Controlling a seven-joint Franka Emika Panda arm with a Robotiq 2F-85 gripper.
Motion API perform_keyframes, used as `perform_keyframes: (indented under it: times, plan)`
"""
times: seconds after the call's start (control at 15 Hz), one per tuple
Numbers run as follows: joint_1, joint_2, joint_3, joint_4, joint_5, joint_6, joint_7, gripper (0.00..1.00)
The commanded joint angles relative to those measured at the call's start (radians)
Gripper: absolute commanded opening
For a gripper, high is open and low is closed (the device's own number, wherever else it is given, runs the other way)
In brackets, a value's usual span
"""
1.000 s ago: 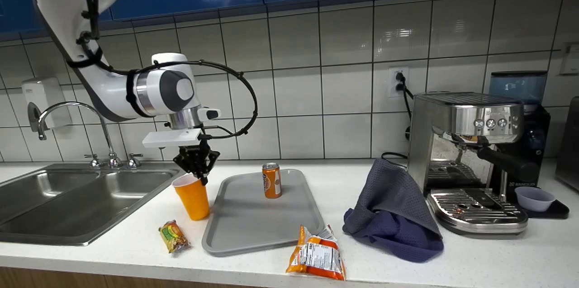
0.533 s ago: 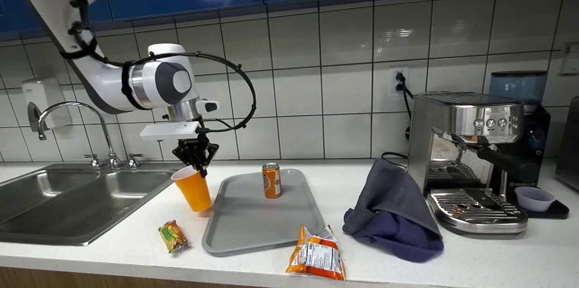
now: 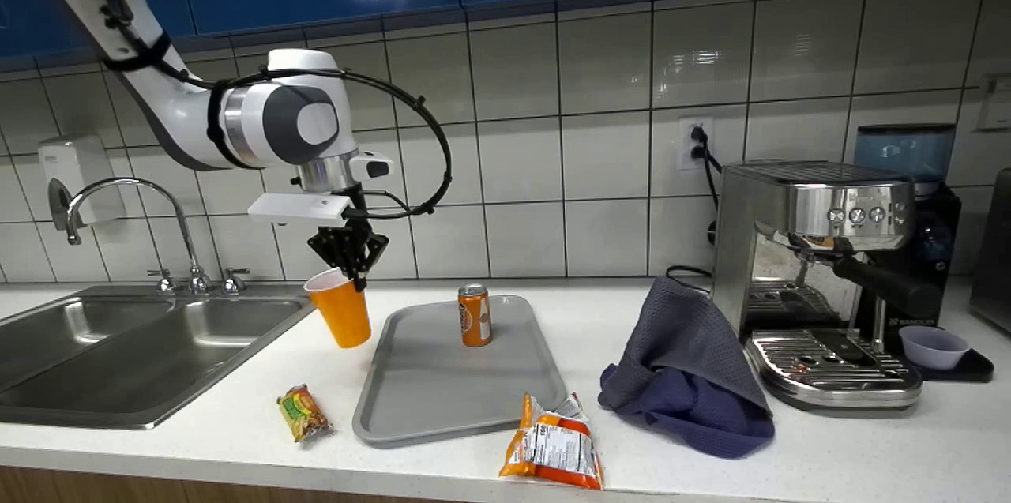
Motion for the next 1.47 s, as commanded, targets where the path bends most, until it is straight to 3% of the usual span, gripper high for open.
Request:
perform_keyframes:
  times: [0.0, 0.67, 1.4]
  plan:
    - [-0.041, -0.019, 0.002, -0.003, 0.076, -0.001, -0.079, 0.01]
    - [-0.123, 0.077, -0.039, 0.094, 0.121, -0.018, -0.153, 0.01]
    - [-0.146, 0.194, -0.032, 0.187, 0.102, -0.038, -0.14, 0.01]
